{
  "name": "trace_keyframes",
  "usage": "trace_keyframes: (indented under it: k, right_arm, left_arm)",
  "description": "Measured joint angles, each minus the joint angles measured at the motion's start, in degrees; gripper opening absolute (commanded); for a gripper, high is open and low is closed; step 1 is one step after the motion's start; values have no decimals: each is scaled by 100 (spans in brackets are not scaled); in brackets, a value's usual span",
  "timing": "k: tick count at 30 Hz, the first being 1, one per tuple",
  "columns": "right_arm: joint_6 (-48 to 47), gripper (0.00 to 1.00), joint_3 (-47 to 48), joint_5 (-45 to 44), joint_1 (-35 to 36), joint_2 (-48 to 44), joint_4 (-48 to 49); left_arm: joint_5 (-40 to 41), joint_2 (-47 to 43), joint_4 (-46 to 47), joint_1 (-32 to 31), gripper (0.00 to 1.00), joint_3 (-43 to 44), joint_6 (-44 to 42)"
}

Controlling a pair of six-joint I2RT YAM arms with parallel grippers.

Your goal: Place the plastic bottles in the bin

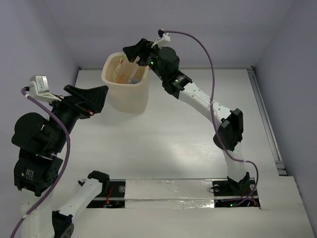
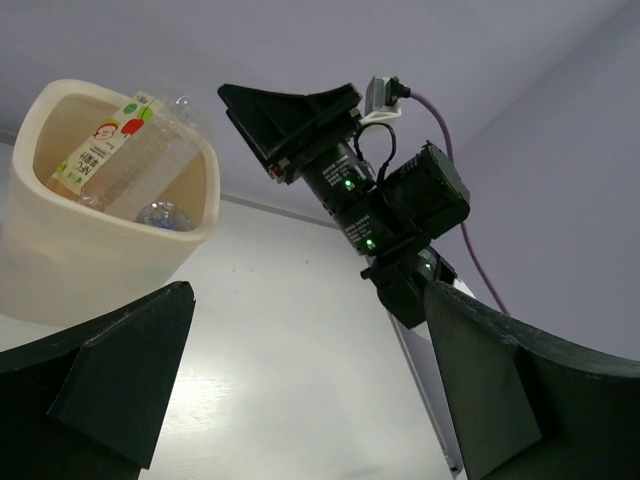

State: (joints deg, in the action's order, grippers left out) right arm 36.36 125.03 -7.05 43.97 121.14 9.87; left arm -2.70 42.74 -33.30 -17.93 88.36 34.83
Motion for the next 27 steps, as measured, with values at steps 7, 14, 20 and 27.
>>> trace_keyframes:
  k: [7, 14, 20, 27]
  right_arm:
    - [-739, 0, -1722, 22, 0, -1709, -190]
    - [-1375, 99, -4555, -487, 2, -5764, -302]
    - [-1469, 100, -5757, -1547, 0, -8120, -1491]
    - [-1285, 100, -6290, -2277, 2, -8673, -2710]
  left_arm:
    - [17, 223, 31, 0, 99, 31, -109]
    - [291, 192, 39, 0, 99, 11, -225]
    - [490, -15, 44, 0, 99, -225, -275]
    - [422, 214, 170, 0, 99, -485, -214]
